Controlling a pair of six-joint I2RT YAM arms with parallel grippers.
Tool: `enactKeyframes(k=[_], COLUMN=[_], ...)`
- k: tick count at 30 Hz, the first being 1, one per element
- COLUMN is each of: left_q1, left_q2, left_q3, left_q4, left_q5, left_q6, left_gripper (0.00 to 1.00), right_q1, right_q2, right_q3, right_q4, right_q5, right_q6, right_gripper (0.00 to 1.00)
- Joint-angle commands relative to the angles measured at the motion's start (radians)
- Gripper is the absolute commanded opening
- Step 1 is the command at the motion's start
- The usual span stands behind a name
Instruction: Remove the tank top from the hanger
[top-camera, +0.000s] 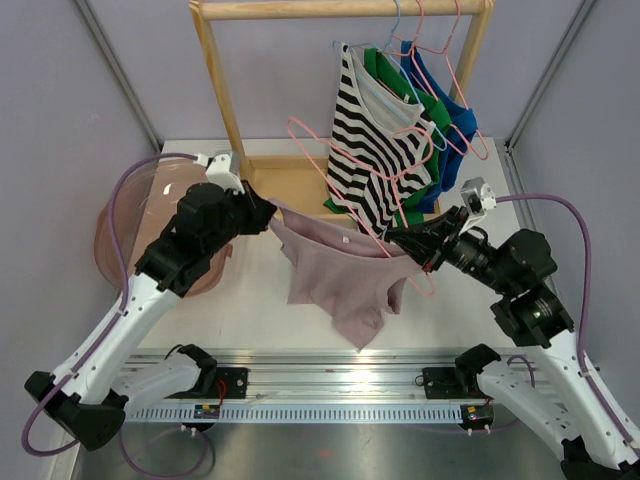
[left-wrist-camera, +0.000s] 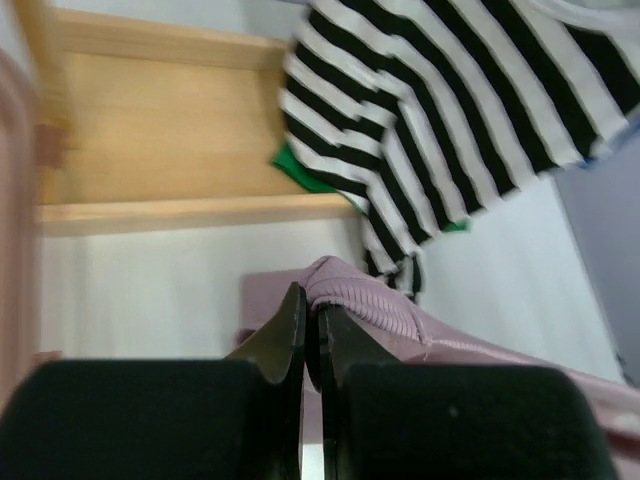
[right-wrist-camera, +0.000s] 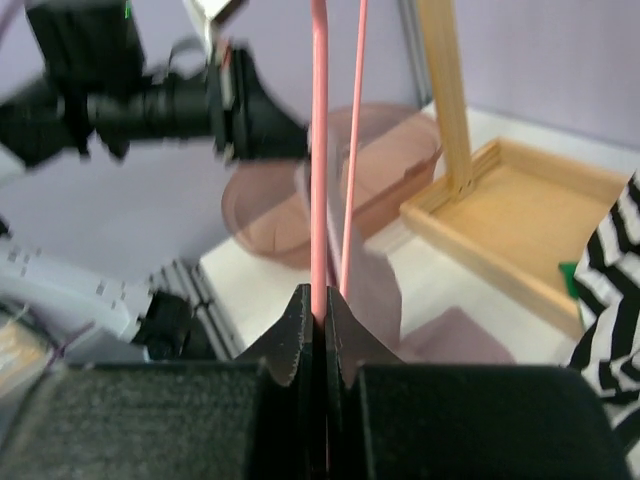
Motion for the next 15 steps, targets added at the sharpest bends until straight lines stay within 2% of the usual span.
enactKeyframes(k=[1, 4, 6, 9, 11, 15], left_q1=[-0.002, -0.059, -0.117, -0.166, -0.179, -0.191], left_q2=[-0.104, -0.144, -0.16, -0.183, -0.183, -0.165], left_q3=[-0.128, -0.222, -0.263, -0.312, -0.329, -0.36], left_q4=[0.267, 0.327, 0.327, 0.314, 0.288, 0.223], left_q5=[0.405, 0.498, 0.507, 0.526, 0.509, 0.491], left_q6=[-0.049, -0.04, -0.008, 0.019, 0.026, 0.051], left_gripper=[0.0, 0.0, 0.0, 0.0, 0.0, 0.0], right_q1=[0.007, 0.005, 0.007, 0.008, 0.007, 0.007], right_q2=[0.016, 0.07, 0.119, 0.182, 0.205, 0.246], right_q3=[-0.056, -0.11, -0.127, -0.146, -0.159, -0.237], right_q4=[0.398, 0.641, 0.778, 0.911, 0.955, 1.158], right_q5=[0.17, 0.217, 0.247, 0.285, 0.303, 0.342], right_q6=[0.13, 0.213, 0.256, 0.279, 0.271, 0.244], right_gripper=[0.0, 0.0, 0.0, 0.0, 0.0, 0.0])
